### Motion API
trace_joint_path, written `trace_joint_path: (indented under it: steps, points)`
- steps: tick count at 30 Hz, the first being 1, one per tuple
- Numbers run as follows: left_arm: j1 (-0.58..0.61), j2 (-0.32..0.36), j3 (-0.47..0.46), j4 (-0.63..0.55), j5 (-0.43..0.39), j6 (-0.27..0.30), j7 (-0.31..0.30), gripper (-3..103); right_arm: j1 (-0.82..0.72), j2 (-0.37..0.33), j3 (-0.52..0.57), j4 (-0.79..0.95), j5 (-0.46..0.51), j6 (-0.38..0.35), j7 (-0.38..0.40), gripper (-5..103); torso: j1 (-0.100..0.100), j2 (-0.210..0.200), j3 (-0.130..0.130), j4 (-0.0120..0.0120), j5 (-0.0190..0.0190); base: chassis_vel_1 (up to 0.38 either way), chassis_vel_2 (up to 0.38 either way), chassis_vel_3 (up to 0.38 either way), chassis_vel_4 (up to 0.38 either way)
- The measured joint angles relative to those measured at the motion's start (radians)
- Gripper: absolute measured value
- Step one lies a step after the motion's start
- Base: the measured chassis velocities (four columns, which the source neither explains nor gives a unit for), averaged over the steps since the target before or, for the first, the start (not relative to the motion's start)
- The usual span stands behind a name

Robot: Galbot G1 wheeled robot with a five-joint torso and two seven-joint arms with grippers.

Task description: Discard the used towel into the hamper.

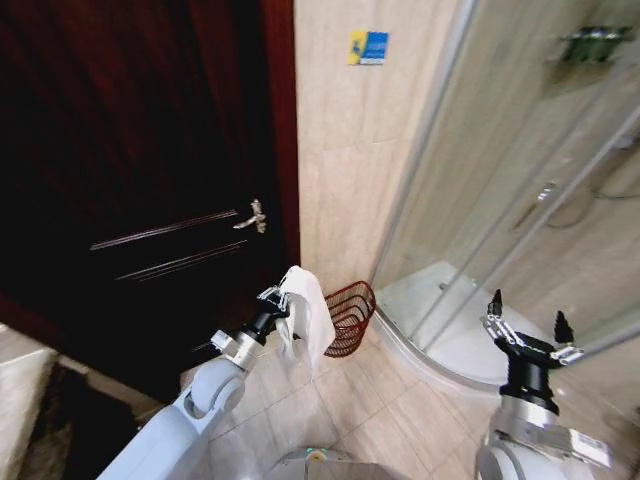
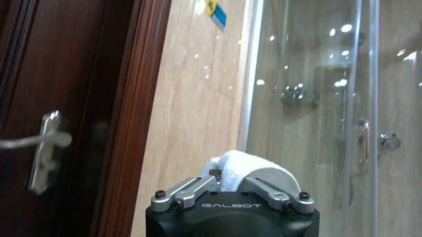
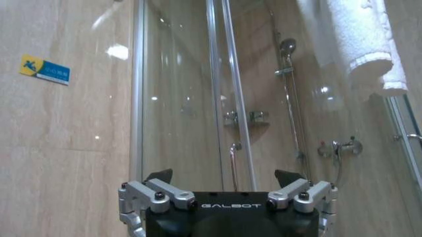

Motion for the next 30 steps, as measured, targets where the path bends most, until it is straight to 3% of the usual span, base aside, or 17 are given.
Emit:
trace_joint_path:
  steps: [12,17,21,30]
  points:
    - [-0.108,-0.059,0.135,0.215,0.0,-0.052,0.007,2,-0.009,-0.006,0.018,-0.01,0.001,0.017,-0.006,100,0.0,0.0,0.0,0.0001,-0.0001,0.0,0.0,0.0,0.0]
    - [-0.225,-0.075,0.206,0.299,-0.033,-0.049,0.009,2,0.0,-0.014,0.024,-0.024,-0.005,0.021,-0.007,100,0.0,0.0,0.0,0.0001,0.0001,0.0,0.0,0.0,0.0]
    - [-0.321,-0.127,0.258,0.431,-0.039,-0.063,0.013,2,0.003,-0.009,0.012,-0.037,-0.016,0.026,-0.015,100,0.0,0.0,0.0,-0.0001,0.0,0.0,0.0,0.0,0.0]
    - [-0.41,-0.206,0.351,0.603,-0.039,-0.113,0.034,2,-0.002,-0.007,0.007,-0.049,-0.025,0.042,-0.026,100,0.0,0.0,0.0,0.0,0.0002,0.0,0.0,0.0,0.0]
